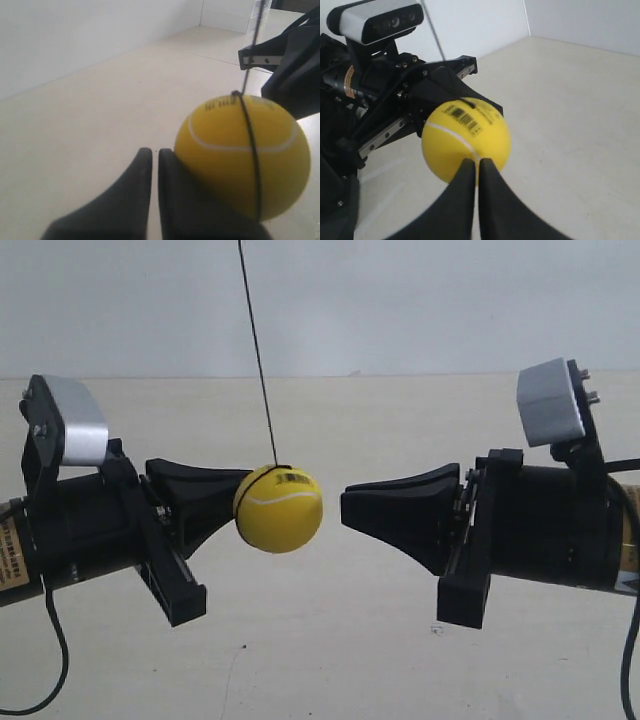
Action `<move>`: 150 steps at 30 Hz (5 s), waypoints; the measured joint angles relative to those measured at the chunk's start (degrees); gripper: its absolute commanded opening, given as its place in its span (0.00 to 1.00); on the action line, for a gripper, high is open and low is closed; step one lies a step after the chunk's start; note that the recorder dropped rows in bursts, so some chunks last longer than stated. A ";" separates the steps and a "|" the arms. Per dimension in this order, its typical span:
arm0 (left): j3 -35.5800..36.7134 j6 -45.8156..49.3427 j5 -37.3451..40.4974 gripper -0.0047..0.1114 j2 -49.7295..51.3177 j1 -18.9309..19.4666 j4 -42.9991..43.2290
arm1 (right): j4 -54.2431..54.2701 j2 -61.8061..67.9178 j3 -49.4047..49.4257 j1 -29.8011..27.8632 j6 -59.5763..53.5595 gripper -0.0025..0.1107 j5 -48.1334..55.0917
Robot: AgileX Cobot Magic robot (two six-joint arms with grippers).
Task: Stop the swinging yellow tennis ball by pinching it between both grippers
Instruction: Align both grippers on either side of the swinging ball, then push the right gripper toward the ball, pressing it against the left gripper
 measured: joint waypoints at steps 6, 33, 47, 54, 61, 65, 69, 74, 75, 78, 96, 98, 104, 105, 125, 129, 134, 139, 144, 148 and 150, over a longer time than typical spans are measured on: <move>0.00 0.00 0.23 0.08 0.00 0.00 2.07 | -0.87 0.00 0.00 0.00 0.14 0.02 0.00; 0.00 -1.11 -1.52 0.08 0.00 0.00 2.87 | -0.46 0.00 0.00 0.00 0.14 0.02 1.20; 0.00 -1.11 2.34 0.08 0.00 0.00 2.87 | -0.46 0.00 0.00 0.00 0.14 0.02 1.44; 0.00 -1.11 2.34 0.08 0.00 0.00 2.87 | -0.46 0.00 0.00 0.00 0.14 0.02 1.44; 0.00 -1.11 2.34 0.08 0.00 0.00 2.87 | -0.46 0.00 0.00 0.00 0.14 0.02 1.44; 0.00 -1.11 2.34 0.08 0.00 0.00 2.87 | -0.46 0.00 0.00 0.00 0.14 0.02 2.08; 0.00 -1.11 2.34 0.08 0.00 0.00 2.67 | -0.46 0.00 0.00 0.00 0.02 0.02 2.52; 0.00 -1.11 2.34 0.08 0.00 0.00 2.48 | 0.90 0.07 0.00 0.00 -1.10 0.02 3.23; 0.00 -1.11 2.34 0.08 0.00 0.00 2.38 | 1.15 0.07 0.00 0.00 -1.15 0.02 3.38; 0.00 -0.77 2.34 0.08 0.00 0.00 2.13 | 1.18 0.07 0.00 0.00 -1.24 0.02 3.58; 0.00 -0.31 2.34 0.08 0.00 0.00 2.35 | -0.71 0.71 0.00 6.60 -1.92 0.02 2.38; 0.00 -0.44 2.34 0.08 0.00 0.00 2.45 | 0.26 0.71 0.00 7.14 -2.76 0.02 2.64; 0.00 -0.44 2.23 0.08 0.00 0.00 2.59 | 1.57 0.71 0.00 7.37 -3.97 0.02 4.53; 0.00 -0.55 2.23 0.08 0.00 0.00 2.59 | 1.71 0.71 0.00 7.37 -4.09 0.02 4.64; 0.00 -0.55 2.35 0.08 0.00 0.00 2.59 | 3.12 0.71 0.00 7.37 -5.79 0.02 4.77; 0.00 -0.55 2.35 0.08 0.00 0.00 2.59 | 3.12 0.71 0.00 7.37 -5.92 0.02 4.77; 0.00 -0.55 2.35 0.08 0.00 0.00 2.59 | 3.18 0.71 0.00 7.37 -5.92 0.02 4.77; 0.00 -0.55 2.35 0.08 0.00 0.00 2.85 | 3.27 0.71 0.00 7.37 -5.92 0.02 4.77; 0.00 -0.55 2.35 0.08 0.00 0.00 2.85 | 3.27 0.71 0.00 7.37 -5.92 0.02 4.77; 0.00 -0.55 2.35 0.08 0.00 0.00 2.97 | 3.27 0.71 0.00 7.37 -5.92 0.02 4.77; 0.00 -0.55 2.35 0.08 0.00 0.00 2.97 | 3.27 0.71 0.00 7.37 -5.92 0.02 4.77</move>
